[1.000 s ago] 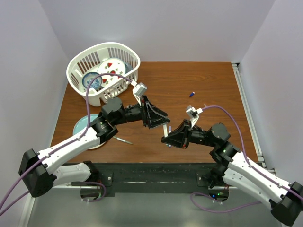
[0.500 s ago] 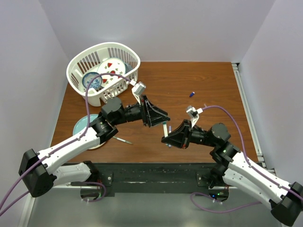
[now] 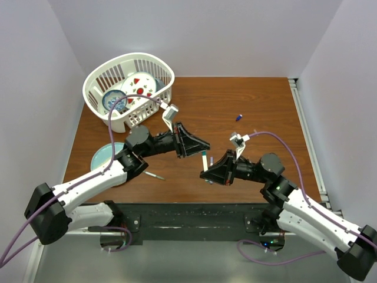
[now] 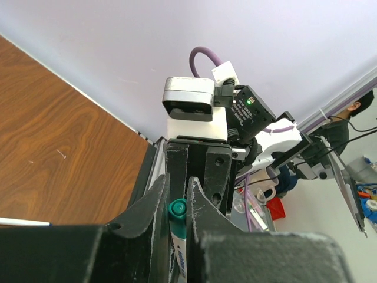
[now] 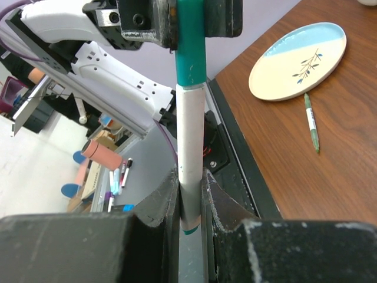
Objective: Insert the pens into the pen caps
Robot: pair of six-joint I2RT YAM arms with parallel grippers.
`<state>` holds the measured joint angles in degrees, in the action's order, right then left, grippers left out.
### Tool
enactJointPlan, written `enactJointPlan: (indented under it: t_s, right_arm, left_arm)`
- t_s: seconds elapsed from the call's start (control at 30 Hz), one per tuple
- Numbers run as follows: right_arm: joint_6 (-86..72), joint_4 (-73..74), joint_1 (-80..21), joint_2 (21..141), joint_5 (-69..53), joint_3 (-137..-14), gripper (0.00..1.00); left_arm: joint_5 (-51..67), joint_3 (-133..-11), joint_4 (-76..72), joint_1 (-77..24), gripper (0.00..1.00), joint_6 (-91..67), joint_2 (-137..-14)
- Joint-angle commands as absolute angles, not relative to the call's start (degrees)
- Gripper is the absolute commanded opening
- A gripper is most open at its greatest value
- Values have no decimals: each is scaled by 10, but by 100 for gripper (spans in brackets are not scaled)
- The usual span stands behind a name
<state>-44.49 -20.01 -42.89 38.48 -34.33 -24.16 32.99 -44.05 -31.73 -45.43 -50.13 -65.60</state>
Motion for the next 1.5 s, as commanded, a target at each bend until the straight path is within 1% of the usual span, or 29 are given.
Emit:
enactJointPlan:
  t_s: [0.0, 0.03, 0.07, 0.1, 0.17, 0.33, 0.47, 0.6, 0.73, 0.87, 1.0, 1.03, 1.07, 1.13, 1.27, 1.43, 1.47]
  right_arm:
    - [-428, -254, -427, 381, -287, -294, 0]
    - [-410, -232, -427, 393, -293, -334, 0]
    - [-371, -180, -427, 399, -295, -355, 0]
    - [-359, -163, -427, 405, -296, -372, 0]
    - [-333, -142, -428, 417, -291, -405, 0]
    - [-312, -127, -428, 438, -284, -457, 0]
    - [-292, -128, -427, 449, -272, -487, 0]
    - [-275, -113, -427, 466, -266, -531, 0]
    - [-263, -106, -428, 486, -263, -576, 0]
    - [-251, -104, -428, 510, -265, -594, 0]
    - [-253, -123, -428, 533, -279, -597, 0]
    - [-250, -128, -427, 533, -277, -594, 0]
    - [-243, -122, -428, 533, -279, -596, 0]
    - [-206, -79, -428, 534, -269, -616, 0]
    - [-171, -32, -428, 536, -253, -649, 0]
    - [-170, -43, -427, 536, -243, -661, 0]
    - [-173, -43, -427, 537, -237, -662, 0]
  left_arm:
    - [382, -389, -353, -462, 0, -520, -635]
    - [382, -385, -336, -462, 0, -517, -634]
    - [381, -389, -312, -462, 0, -510, -632]
    - [395, -390, -290, -463, 0, -498, -633]
    - [420, -377, -296, -462, 0, -500, -628]
    - [428, -355, -289, -464, 0, -488, -614]
    - [453, -310, -364, -481, 0, -523, -626]
    - [461, -287, -394, -497, 0, -535, -624]
    - [443, -250, -425, -525, 0, -558, -621]
    - [443, -214, -548, -543, 0, -630, -647]
    - [434, -214, -553, -565, 0, -639, -646]
    - [434, -220, -548, -569, 0, -640, -647]
    - [435, -225, -511, -572, 0, -632, -644]
    - [440, -234, -463, -576, 0, -612, -638]
    - [416, -245, -309, -577, 0, -535, -599]
    - [430, -242, -263, -577, 0, -507, -583]
    - [437, -239, -275, -577, 0, -513, -581]
